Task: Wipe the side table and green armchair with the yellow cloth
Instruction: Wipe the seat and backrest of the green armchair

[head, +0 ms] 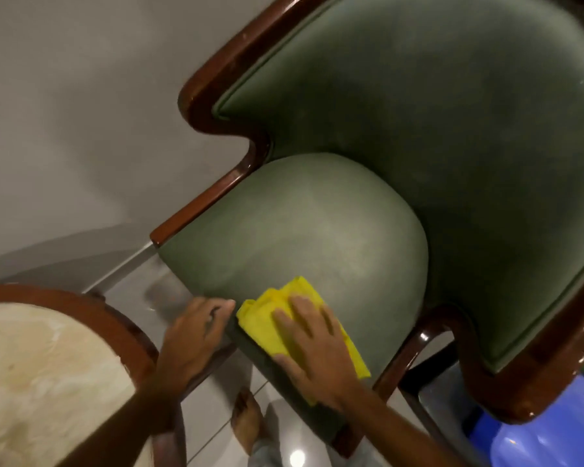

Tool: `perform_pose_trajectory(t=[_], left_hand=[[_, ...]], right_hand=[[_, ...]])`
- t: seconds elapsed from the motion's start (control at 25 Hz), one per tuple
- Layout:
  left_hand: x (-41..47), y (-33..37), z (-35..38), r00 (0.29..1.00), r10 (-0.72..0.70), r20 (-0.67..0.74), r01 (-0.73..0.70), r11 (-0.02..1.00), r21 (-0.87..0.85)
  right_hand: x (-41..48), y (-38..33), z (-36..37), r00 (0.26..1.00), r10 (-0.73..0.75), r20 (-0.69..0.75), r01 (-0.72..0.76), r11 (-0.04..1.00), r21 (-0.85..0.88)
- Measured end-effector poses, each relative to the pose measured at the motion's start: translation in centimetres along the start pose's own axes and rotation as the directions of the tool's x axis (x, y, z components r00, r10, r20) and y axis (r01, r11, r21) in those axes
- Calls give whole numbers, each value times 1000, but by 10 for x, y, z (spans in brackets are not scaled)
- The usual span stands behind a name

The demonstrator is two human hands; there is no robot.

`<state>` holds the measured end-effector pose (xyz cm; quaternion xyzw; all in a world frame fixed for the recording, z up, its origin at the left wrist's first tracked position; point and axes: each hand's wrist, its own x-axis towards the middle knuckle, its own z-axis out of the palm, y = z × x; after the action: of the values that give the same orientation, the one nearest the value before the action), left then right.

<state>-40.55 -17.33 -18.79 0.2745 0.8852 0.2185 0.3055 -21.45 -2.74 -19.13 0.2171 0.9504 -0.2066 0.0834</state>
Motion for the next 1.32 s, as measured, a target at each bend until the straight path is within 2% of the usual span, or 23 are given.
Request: perform_pose_trajectory(t=[0.04,0.08,0.12,0.16,0.2,0.28,0.36,0.44,0.52,0.6,0.64,0.72,0.8,0.84,0.88,0.92,1.0,1.04,1.08,1.12,1.16,1.24,1.32], left_hand=[[1,17,7,997,-74,29,77,990,-116],[5,30,13,990,-130,49,137,972,-192],[9,41,15,986,-151,72,163,963,-213],[14,52,16,987,-128,97,146,967,-209],[19,61,16,987,-92,133,117,973,-200],[29,76,16,963,-46,265,106,970,-217],[42,88,11,904,-51,424,165,958,-235],[52,99,1,861,-65,505,238,928,-286],[63,126,-11,843,-97,529,291,909,-298],[71,179,-18,804,-59,591,316,886,-340],[74,214,-18,784,-13,621,311,874,-375],[78,302,-10,767,104,633,243,866,-437],[77,381,8,757,204,620,189,841,-507],[77,420,15,766,233,599,148,842,-518],[78,451,20,803,245,544,72,866,-495],[83,472,22,854,269,445,-62,902,-427],[105,481,7,914,386,125,-381,923,-61],[124,476,-9,869,494,-36,-486,864,128],[146,467,-29,799,586,-134,-539,797,274],[170,456,-52,753,632,-184,-530,748,401],[196,442,-76,747,632,-206,-465,718,517],[237,411,-117,807,530,-260,-284,735,616],[257,381,-137,885,353,-304,-144,828,542]], right_hand=[[-9,2,-9,953,298,-57,-295,953,62],[-15,3,-15,838,544,-31,-540,837,84],[-21,2,-20,733,673,98,-680,729,76],[-26,4,-24,673,701,236,-734,673,92],[-29,5,-27,648,684,335,-756,632,172],[-29,10,-34,636,595,491,-767,560,315],[-23,14,-51,644,548,534,-760,540,363],[-13,12,-86,656,533,534,-750,534,389],[-9,21,-144,713,541,446,-701,568,431],[-15,39,-217,771,583,257,-631,646,429],[-21,52,-255,772,622,133,-611,667,427],[-34,95,-328,711,685,-158,-582,699,414],[-38,145,-384,574,647,-503,-515,762,393],[-35,172,-407,474,593,-650,-506,788,350],[-26,196,-421,409,551,-728,-546,786,288],[-12,216,-425,393,551,-736,-620,750,231],[19,239,-409,449,689,-569,-723,655,221],[33,246,-395,480,733,-481,-752,626,204],[42,254,-384,500,727,-470,-762,627,159],[51,262,-379,515,696,-500,-760,641,110],[62,269,-381,533,652,-539,-739,669,78],[89,283,-395,595,533,-601,-672,741,-9],[128,289,-406,661,398,-636,-616,772,-157]])
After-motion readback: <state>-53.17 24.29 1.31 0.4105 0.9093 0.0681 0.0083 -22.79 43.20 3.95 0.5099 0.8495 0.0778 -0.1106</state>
